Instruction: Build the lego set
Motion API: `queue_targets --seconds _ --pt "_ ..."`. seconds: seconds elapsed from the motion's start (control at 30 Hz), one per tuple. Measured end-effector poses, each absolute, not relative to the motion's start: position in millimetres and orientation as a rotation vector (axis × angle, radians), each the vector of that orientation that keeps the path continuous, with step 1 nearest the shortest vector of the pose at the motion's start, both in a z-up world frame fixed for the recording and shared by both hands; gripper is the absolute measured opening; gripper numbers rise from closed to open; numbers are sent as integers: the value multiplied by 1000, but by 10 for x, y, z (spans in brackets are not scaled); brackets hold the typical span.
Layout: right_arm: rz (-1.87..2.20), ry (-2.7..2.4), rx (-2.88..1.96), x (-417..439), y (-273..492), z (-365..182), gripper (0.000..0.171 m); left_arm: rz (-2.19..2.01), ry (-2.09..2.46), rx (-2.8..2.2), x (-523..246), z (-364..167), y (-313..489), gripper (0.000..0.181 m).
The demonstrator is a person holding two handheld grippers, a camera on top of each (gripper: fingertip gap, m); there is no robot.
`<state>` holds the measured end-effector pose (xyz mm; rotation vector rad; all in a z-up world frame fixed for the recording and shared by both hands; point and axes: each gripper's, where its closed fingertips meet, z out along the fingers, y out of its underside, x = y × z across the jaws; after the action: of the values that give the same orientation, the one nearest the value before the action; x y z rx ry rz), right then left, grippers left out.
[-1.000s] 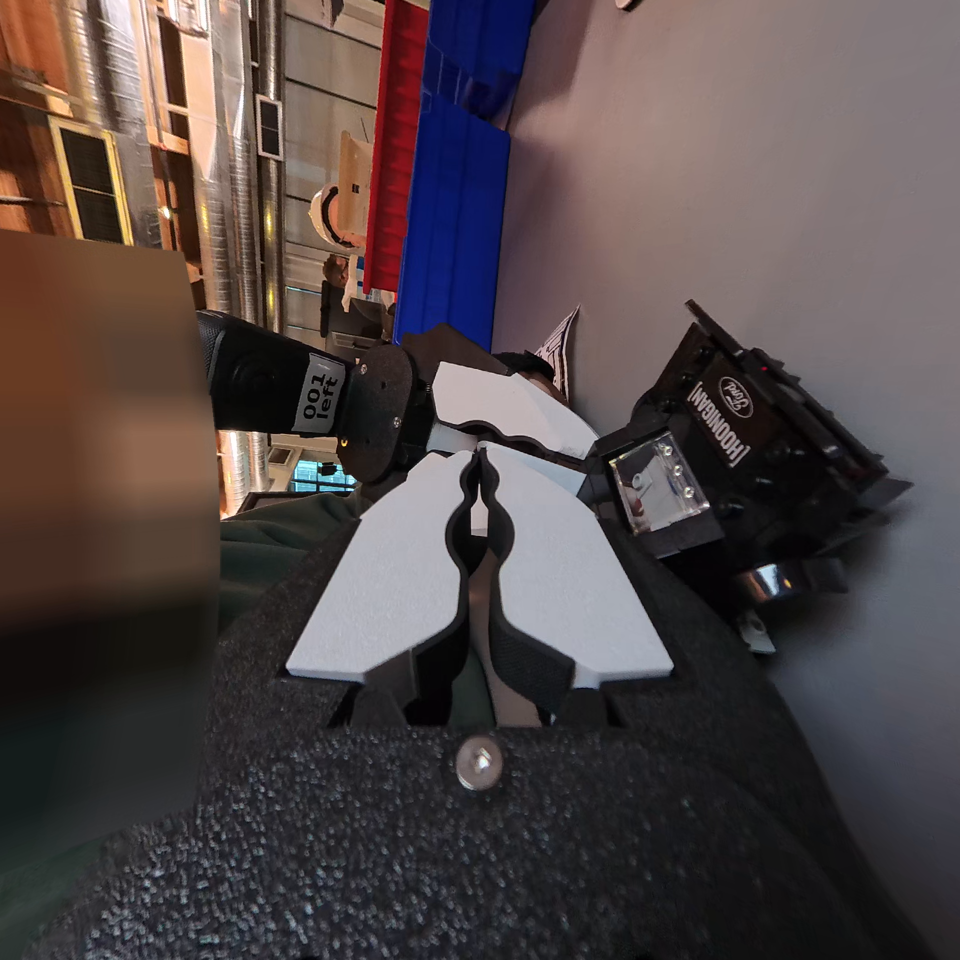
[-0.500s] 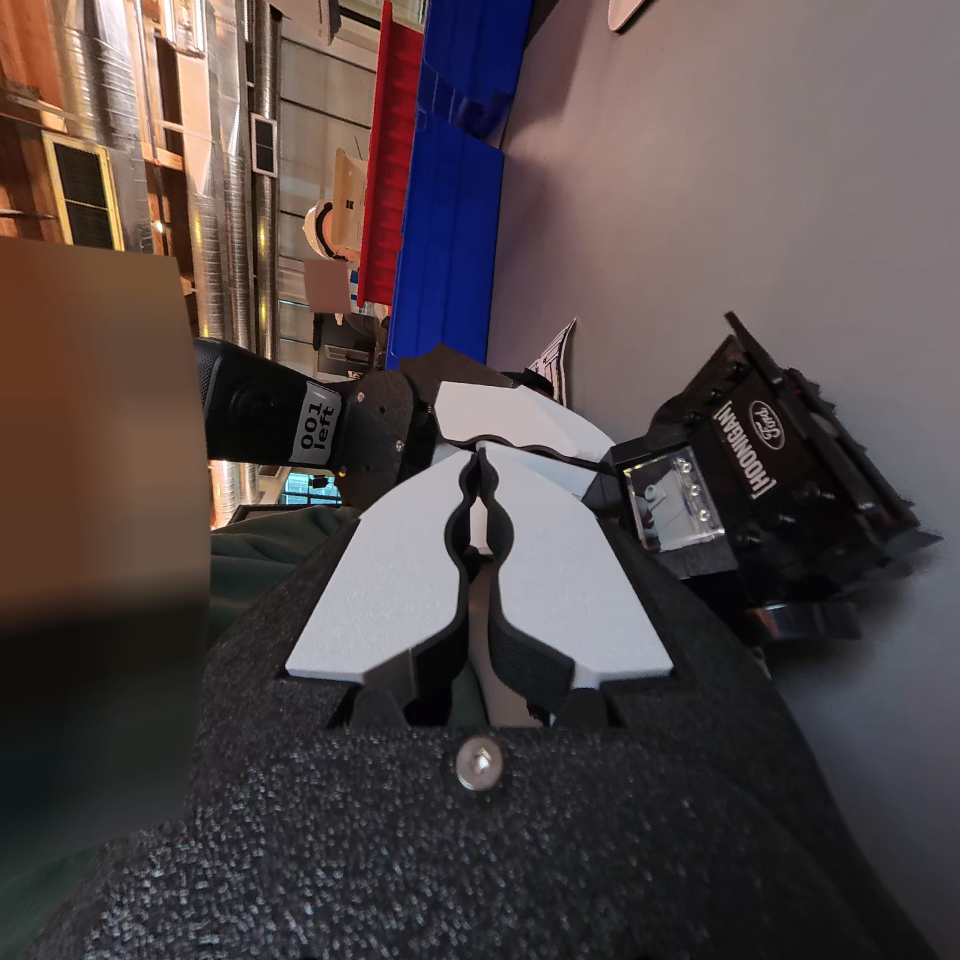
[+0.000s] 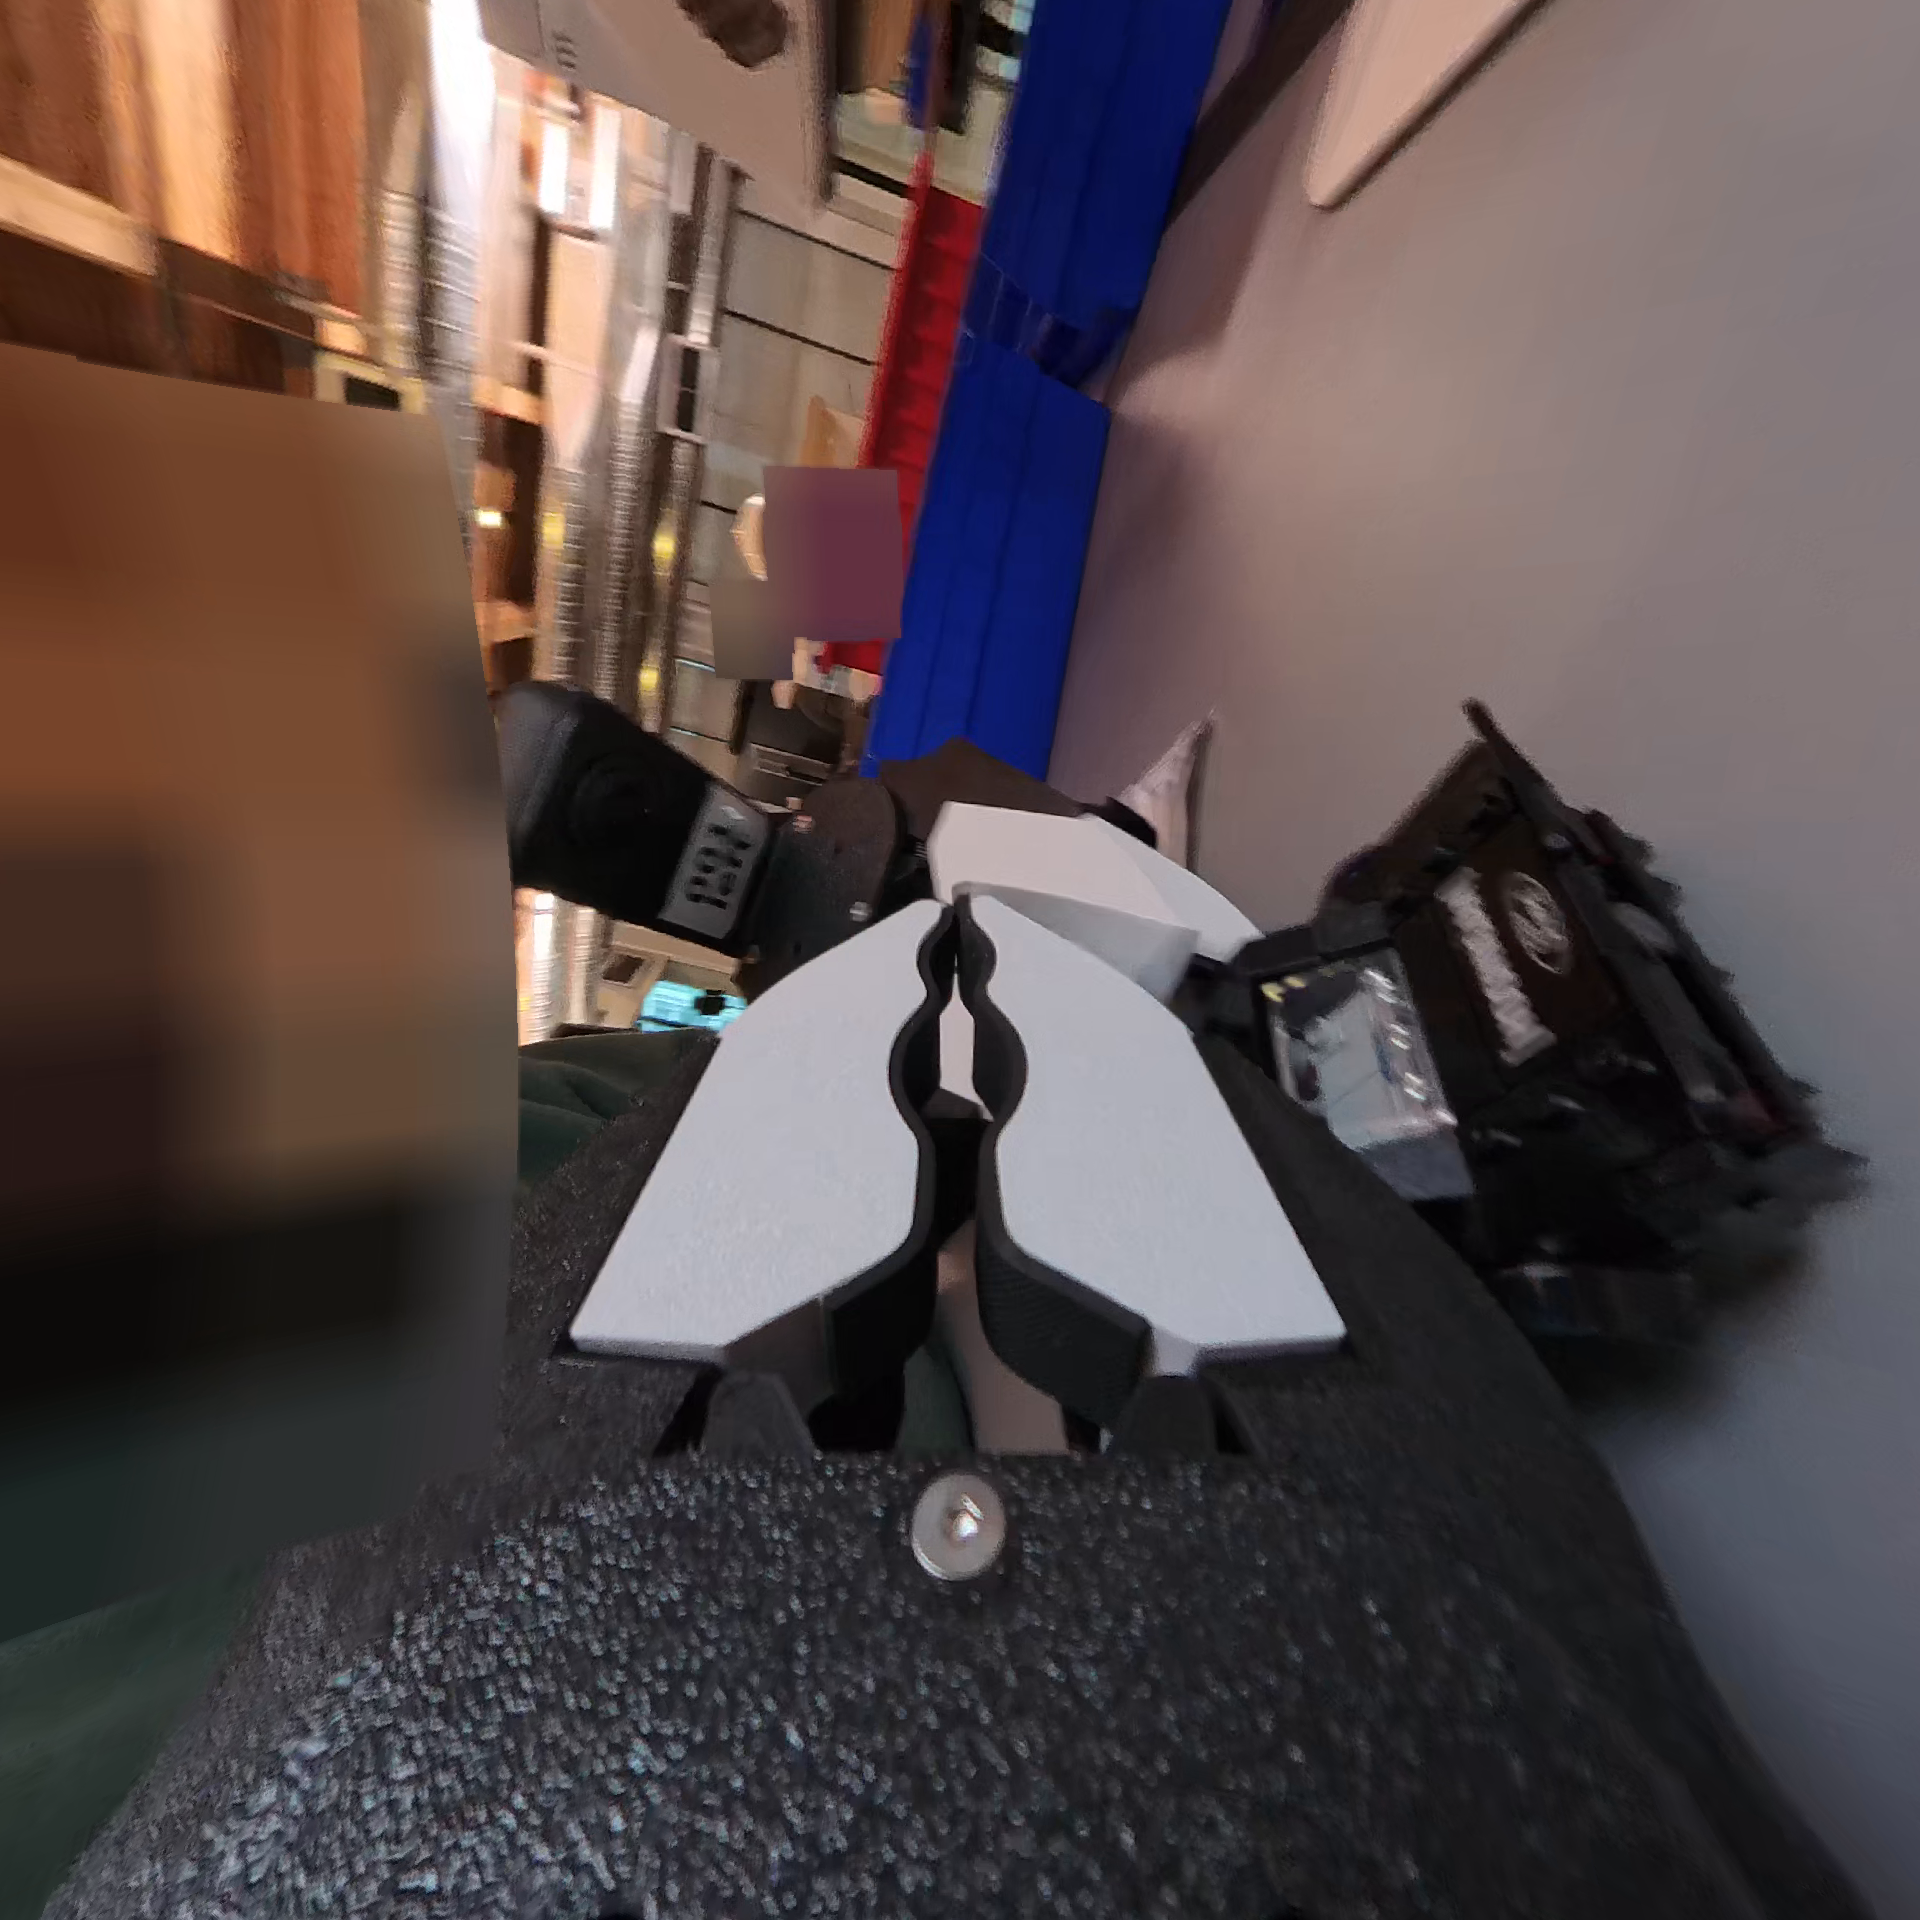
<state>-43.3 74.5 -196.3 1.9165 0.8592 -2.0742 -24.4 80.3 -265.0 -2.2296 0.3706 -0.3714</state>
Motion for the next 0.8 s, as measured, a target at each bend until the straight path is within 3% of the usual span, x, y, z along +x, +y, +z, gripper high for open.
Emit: queue_targets --seconds 0.33,0.8 --pt "-2179 855 1937 -288 936 -1667 0 -481 346 -2199 -196 -2535 782 21" --pt "-2133 249 2130 1 904 -2164 0 -506 383 -2179 -235 -2511 769 23"
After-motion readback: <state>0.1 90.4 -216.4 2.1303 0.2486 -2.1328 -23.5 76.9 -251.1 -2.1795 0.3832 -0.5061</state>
